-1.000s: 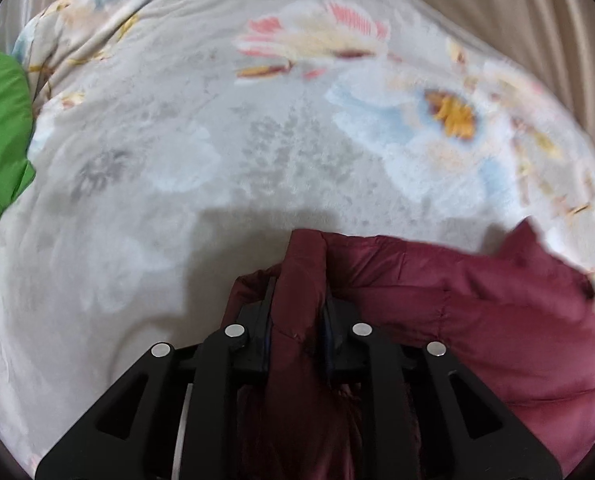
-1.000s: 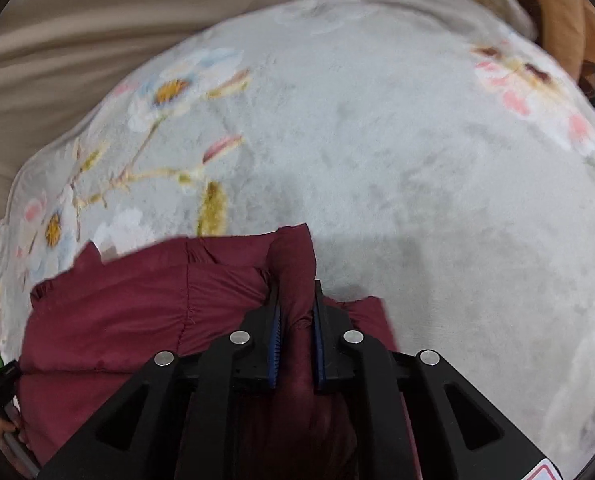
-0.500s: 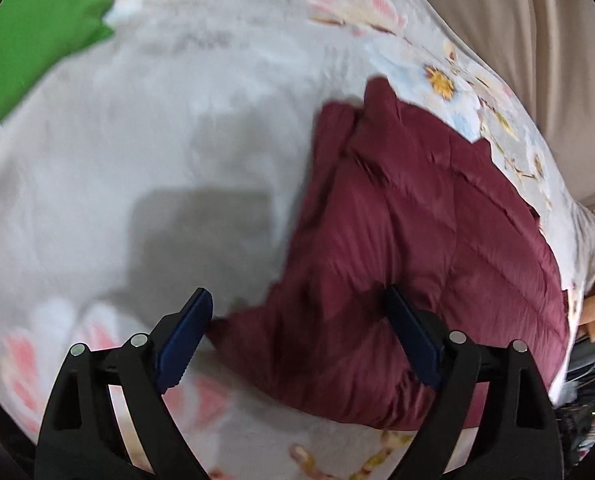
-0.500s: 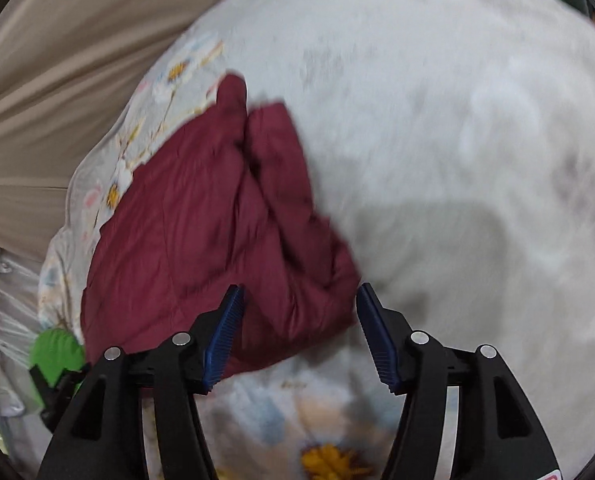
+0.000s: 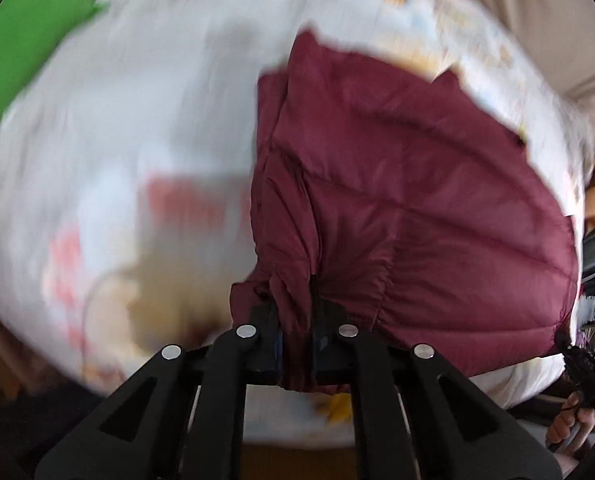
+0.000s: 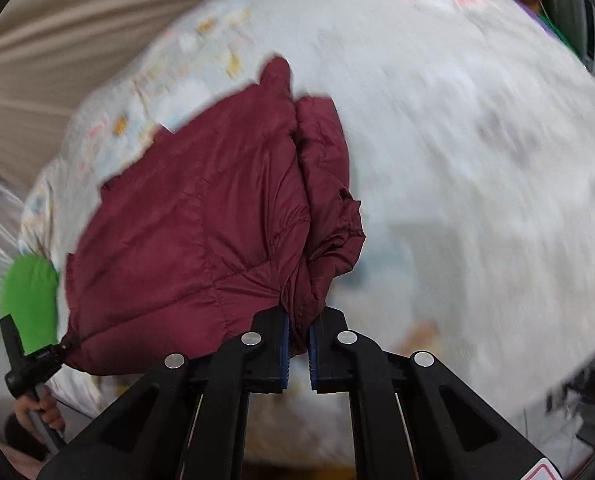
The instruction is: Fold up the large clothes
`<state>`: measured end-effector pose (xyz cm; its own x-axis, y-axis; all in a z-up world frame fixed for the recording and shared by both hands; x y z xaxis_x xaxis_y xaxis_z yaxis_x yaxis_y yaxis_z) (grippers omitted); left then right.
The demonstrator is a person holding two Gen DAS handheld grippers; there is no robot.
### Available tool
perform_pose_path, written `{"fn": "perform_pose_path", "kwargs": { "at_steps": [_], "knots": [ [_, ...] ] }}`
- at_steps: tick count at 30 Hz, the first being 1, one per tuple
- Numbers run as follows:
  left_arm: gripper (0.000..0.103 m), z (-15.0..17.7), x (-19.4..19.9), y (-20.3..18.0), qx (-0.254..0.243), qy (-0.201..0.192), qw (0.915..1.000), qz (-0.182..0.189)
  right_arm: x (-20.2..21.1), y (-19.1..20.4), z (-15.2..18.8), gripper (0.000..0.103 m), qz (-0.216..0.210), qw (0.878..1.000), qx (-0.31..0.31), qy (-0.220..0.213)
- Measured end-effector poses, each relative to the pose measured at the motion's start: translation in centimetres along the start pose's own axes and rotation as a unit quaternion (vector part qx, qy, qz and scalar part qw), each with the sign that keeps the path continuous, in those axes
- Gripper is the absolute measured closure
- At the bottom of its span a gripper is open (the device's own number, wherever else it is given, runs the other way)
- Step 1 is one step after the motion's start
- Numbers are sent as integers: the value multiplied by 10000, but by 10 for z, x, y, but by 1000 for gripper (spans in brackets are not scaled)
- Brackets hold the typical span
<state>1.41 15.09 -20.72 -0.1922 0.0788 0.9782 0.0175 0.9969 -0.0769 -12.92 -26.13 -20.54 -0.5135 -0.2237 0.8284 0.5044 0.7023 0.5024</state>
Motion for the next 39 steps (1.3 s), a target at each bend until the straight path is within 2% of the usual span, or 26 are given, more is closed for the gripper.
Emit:
{"fn": "perform_pose_path", "kwargs": {
  "at_steps": [2, 5, 7, 8, 10, 12, 13, 15, 16, 17, 19, 20, 21, 24, 25, 28, 31, 34, 36, 37, 39],
  "knots": [
    [90, 18, -6, 1, 95, 50, 9999, -25, -12, -22, 28, 94, 262, 9989, -161, 347],
    [81, 3, 18, 4, 217, -346, 9990, -176, -12, -28, 34, 87, 365, 9978, -358, 425],
    [68, -21, 49, 12, 474, -867, 9949, -179, 3, -21, 18, 81, 393, 9986, -307, 203],
    [54, -40, 72, 16, 622, -1275, 9898, -134, 15, -16, 3, 80, 422, 9988, -222, -59],
    [47, -71, 100, 16, 774, -1789, 9808, -46, 37, -5, -27, 71, 481, 9972, -39, -578],
    [47, -101, 111, 1, 734, -2039, 9760, 193, 47, 14, -63, 72, 351, 9938, 146, -1042],
    [47, -117, 109, -12, 663, -2077, 9756, 273, 46, 20, -73, 77, 262, 9934, 219, -1093],
    [49, -125, 95, -34, 390, -2006, 9784, 304, 27, 52, -97, 101, -20, 9932, 508, -1044],
    [49, -130, 84, -48, 205, -1897, 9812, 294, 17, 60, -101, 102, -70, 9932, 641, -967],
    [53, -131, 67, -64, -24, -1745, 9842, 289, 1, 73, -106, 102, -84, 9924, 858, -875],
    [53, -129, 32, -85, -322, -1442, 9889, 171, -36, 99, -102, 102, -145, 9907, 1230, -563],
    [54, -126, 8, -95, -502, -1252, 9909, 2, -47, 106, -96, 102, -143, 9900, 1326, -451],
    [53, -124, -1, -97, -579, -1243, 9905, -108, -66, 116, -90, 102, -152, 9886, 1467, -295],
    [50, -128, -24, -106, -955, -1623, 9805, -560, -101, 120, -87, 103, 123, 9822, 1873, -108],
    [49, -130, -27, -106, -989, -1673, 9791, -604, -108, 115, -90, 103, 133, 9831, 1822, -122],
    [48, -144, -36, -112, -1020, -1725, 9773, -694, -118, 94, -116, 103, -1, 9930, 1163, -221],
    [47, -150, -41, -116, -1106, -1808, 9733, -880, -106, 107, -124, 103, 295, 9925, 1126, -383],
    [47, -151, -42, -114, -1103, -1861, 9723, -888, -88, 150, -102, 103, -147, 9872, 1517, -471],
    [47, -151, -42, -115, -1082, -1878, 9719, -914, -95, 172, -80, 103, -222, 9824, 1837, -253],
    [47, -151, -43, -115, -1090, -1882, 9715, -938, -107, 179, -69, 103, -199, 9797, 1993, -71],
    [47, -152, -42, -115, -1085, -1853, 9721, -940, -138, 177, -52, 103, 137, 9736, 2269, 206]
  ]
}}
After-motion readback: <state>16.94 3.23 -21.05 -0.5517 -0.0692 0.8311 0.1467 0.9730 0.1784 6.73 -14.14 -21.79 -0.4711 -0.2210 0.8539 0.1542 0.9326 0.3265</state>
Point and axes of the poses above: each gripper's, at about its wrist camera, not at the fingertips, and x roughly against the way its jaws point, y to its left, z to its underside, the point moved 10 cm from there along -x, roughly the way its jaws point, and after that the axes turned 9 degrees about -z, right-handed, at the moved point
